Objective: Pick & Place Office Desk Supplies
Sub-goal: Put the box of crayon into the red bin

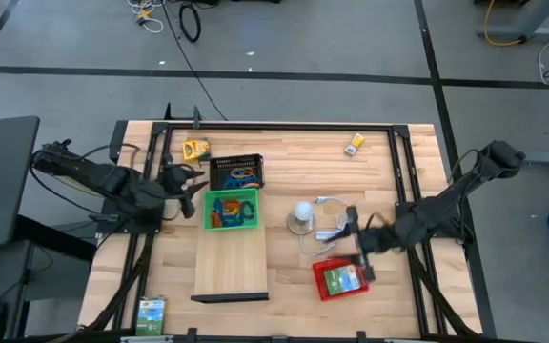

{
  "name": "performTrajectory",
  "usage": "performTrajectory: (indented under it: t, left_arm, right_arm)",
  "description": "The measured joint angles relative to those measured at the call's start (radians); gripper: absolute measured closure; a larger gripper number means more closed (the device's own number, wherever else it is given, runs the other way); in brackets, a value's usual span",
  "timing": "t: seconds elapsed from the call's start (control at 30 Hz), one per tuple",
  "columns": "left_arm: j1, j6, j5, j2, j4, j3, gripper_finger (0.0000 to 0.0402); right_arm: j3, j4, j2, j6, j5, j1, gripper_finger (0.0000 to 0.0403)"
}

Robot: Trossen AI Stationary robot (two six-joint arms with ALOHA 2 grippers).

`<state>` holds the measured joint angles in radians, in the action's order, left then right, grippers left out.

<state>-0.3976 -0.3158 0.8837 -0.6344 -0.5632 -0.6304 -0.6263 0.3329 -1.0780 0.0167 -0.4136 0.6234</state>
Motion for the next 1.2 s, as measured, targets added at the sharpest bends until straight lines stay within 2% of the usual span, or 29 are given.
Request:
performTrajectory:
  t: [0.2, 0.33, 0.4, 0.6, 0.7, 0.87, 0.97, 1.1, 1.2]
  left_arm:
    - [-0.042, 0.118, -0.045, 0.174, 0.082, 0.035, 0.0261]
    - [-0.056, 0.221, -0.135, 0.329, 0.161, 0.099, 0.0261]
    - [-0.054, 0.245, -0.134, 0.398, 0.166, 0.110, 0.0261]
    - [-0.052, 0.090, 0.154, 0.515, 0.014, 0.105, 0.0261]
    - [-0.052, 0.012, 0.219, 0.508, -0.021, 0.104, 0.0261]
    - [-0.042, -0.015, 0.299, 0.421, -0.020, 0.104, 0.0261]
    - [0.011, -0.059, 0.243, 0.360, -0.092, 0.075, 0.0262]
    - [0.122, -0.170, 0.015, 0.247, -0.262, 0.026, 0.0268]
    - [0.196, -0.175, -0.126, 0.181, -0.292, 0.000, 0.0269]
  right_arm:
    - [0.169, -0.013, 0.236, 0.038, 0.072, -0.102, 0.0222]
    - [0.241, -0.026, 0.372, 0.056, 0.095, -0.119, 0.0222]
    - [0.261, -0.058, 0.428, 0.066, 0.097, -0.119, 0.0222]
    - [0.263, -0.203, 0.537, 0.059, 0.097, -0.119, 0.0222]
    - [0.263, -0.233, 0.559, 0.060, 0.096, -0.119, 0.0222]
    - [0.263, -0.241, 0.563, 0.086, 0.081, -0.119, 0.0222]
    - [0.263, -0.252, 0.563, 0.085, 0.066, -0.119, 0.0222]
    - [0.263, -0.258, 0.562, 0.069, 0.065, -0.118, 0.0222]
    - [0.263, -0.258, 0.562, 0.068, 0.065, -0.119, 0.0222]
